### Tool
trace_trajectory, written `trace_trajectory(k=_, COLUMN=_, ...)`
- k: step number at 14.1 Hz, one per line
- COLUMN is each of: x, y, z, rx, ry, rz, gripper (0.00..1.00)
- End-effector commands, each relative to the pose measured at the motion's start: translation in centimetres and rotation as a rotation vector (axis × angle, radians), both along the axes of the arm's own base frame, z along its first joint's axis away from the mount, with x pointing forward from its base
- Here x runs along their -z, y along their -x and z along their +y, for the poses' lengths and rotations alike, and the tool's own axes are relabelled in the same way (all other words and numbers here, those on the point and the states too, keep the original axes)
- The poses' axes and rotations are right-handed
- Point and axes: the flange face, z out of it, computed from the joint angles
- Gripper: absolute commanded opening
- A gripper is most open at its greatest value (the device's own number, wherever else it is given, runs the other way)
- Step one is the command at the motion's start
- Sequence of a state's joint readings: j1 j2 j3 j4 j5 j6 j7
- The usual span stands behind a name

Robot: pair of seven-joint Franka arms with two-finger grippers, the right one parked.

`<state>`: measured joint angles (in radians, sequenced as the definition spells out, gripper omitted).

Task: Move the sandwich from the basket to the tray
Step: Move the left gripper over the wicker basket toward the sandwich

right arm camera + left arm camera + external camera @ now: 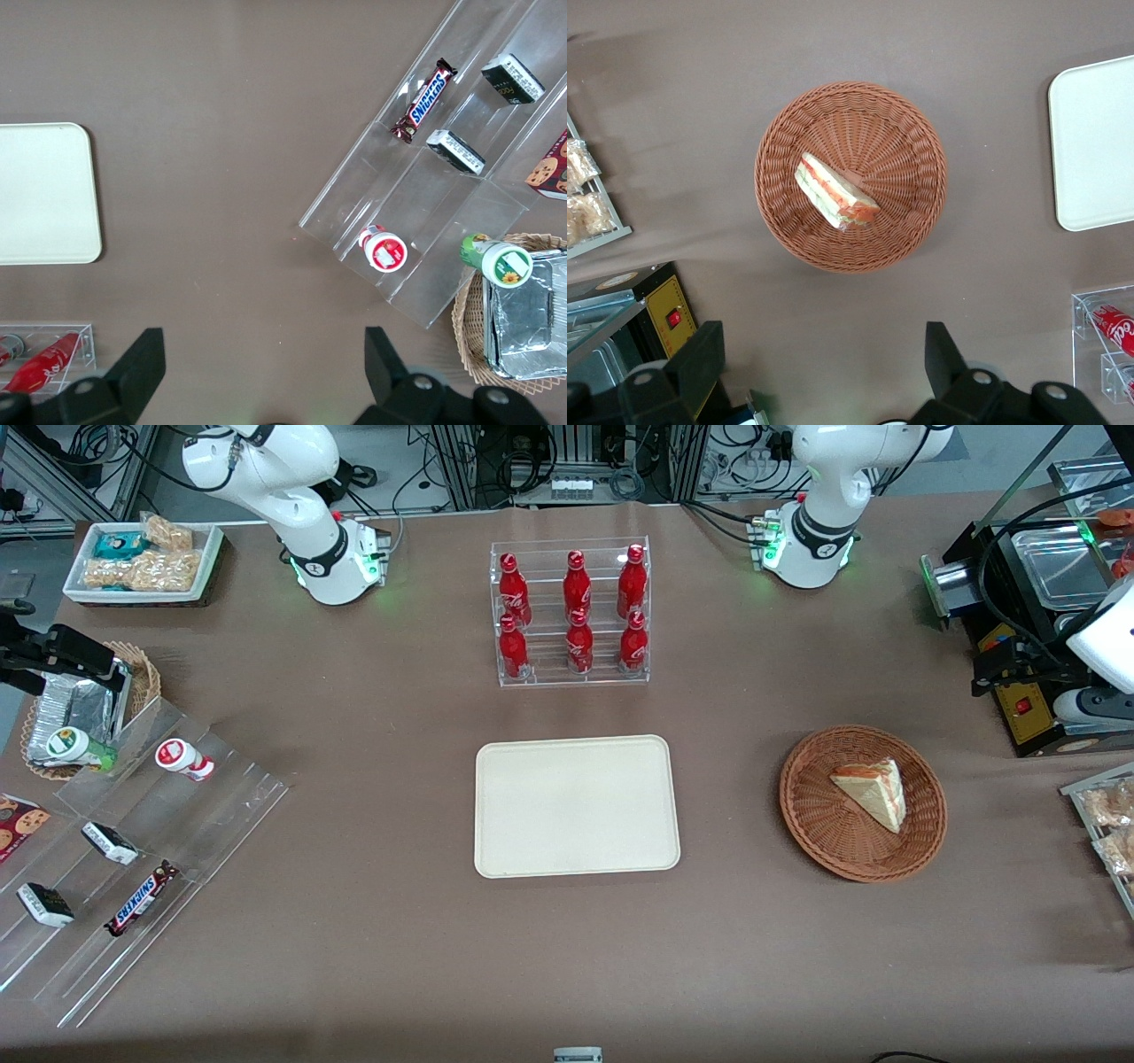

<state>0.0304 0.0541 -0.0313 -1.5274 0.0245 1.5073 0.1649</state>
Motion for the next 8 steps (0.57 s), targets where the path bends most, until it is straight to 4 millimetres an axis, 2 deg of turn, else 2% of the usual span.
trace_trajectory(k=1, x=-0.2, y=0.2, z=0.1, rx=0.017, ry=-0.008, rz=-0.006, gripper=1.00)
trace_trajectory(k=5, x=-0.1, y=0.2, z=0.1, rx=0.017, ry=-0.008, rz=-0.003, gripper=1.00)
trace_trajectory(k=8, x=0.8, y=0.4, z=0.1, rx=0.006, ry=-0.009, rz=0.024, gripper=1.00)
